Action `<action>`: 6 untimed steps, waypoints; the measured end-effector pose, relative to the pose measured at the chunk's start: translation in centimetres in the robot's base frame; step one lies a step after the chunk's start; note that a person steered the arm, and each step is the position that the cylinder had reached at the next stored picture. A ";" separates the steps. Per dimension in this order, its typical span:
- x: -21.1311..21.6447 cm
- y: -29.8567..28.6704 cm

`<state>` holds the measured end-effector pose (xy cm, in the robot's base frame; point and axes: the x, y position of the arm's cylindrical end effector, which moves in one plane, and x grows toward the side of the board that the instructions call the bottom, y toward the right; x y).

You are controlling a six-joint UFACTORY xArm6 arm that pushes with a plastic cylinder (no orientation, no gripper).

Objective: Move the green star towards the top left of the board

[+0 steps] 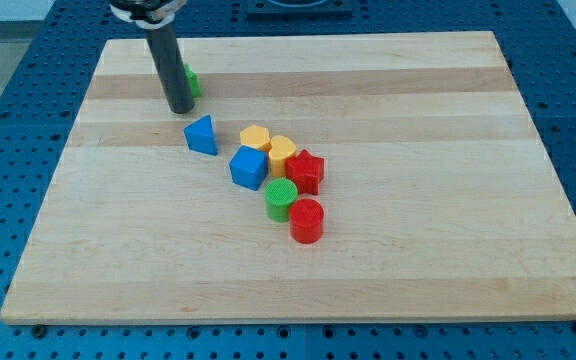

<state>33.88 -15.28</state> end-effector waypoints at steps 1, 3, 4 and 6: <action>0.0 3.4; -1.9 3.2; -2.3 0.1; -3.4 -2.1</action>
